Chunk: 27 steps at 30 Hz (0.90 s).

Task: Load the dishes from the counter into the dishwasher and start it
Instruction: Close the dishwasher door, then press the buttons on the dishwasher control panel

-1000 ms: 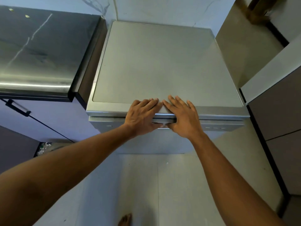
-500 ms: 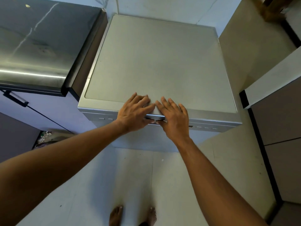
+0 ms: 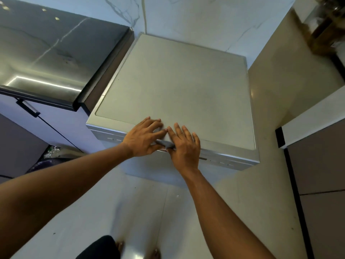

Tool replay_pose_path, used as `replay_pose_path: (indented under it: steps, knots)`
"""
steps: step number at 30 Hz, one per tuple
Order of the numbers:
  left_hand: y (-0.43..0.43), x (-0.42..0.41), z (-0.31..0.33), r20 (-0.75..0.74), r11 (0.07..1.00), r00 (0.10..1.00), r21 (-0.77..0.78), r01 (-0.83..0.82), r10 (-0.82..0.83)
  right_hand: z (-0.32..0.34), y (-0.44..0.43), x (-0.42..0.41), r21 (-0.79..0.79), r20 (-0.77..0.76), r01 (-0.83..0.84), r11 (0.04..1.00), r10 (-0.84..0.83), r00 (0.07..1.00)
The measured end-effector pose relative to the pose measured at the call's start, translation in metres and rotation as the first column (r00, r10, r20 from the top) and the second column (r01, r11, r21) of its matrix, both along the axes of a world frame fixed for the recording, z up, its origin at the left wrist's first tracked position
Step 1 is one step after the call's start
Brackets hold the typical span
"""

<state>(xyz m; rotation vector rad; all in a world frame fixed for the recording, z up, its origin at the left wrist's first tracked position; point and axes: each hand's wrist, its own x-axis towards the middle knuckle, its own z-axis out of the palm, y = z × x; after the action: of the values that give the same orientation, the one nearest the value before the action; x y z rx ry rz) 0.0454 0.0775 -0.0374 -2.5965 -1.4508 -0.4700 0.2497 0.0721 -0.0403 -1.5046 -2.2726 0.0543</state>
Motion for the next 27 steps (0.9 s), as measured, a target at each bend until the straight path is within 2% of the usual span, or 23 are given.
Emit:
replay_pose_path:
  steps: [3,9,14,16,18,21,24,27]
  knots:
    - [-0.002,0.003,0.011,0.074,0.996,0.996,-0.069,-0.049,0.054,0.006,0.001,-0.005,-0.039,-0.079,0.027,0.999,-0.03,0.996]
    - [0.016,-0.01,0.033,0.339,0.977,0.926,-0.187,-0.107,0.166,0.019,0.013,-0.01,-0.121,-0.334,0.063,0.991,-0.101,0.937]
    - [0.074,-0.083,0.034,0.332,0.923,0.863,-0.194,-0.332,0.38,0.026,0.067,-0.043,-0.203,-0.414,0.05,0.978,-0.133,0.901]
    - [0.116,-0.122,0.038,0.3,0.891,0.84,-0.208,-0.405,0.452,0.029,0.107,-0.072,-0.237,-0.415,0.06,0.97,-0.157,0.896]
    - [0.155,-0.159,0.045,0.206,0.854,0.834,-0.223,-0.47,0.512,0.034,0.146,-0.103,-0.302,-0.396,0.048,0.952,-0.171,0.902]
    - [0.21,-0.201,0.061,0.077,0.736,0.766,-0.352,-0.578,0.638,0.048,0.205,-0.144,-0.383,-0.381,0.034,0.923,-0.191,0.905]
    - [0.255,-0.227,0.067,-0.006,0.56,0.67,-0.543,-0.626,0.742,0.075,0.267,-0.182,-0.335,-0.395,0.021,0.942,-0.16,0.904]
    - [0.291,-0.24,0.072,-0.107,0.474,0.655,-0.604,-0.64,0.748,0.119,0.331,-0.22,-0.221,-0.413,0.031,0.975,-0.122,0.903]
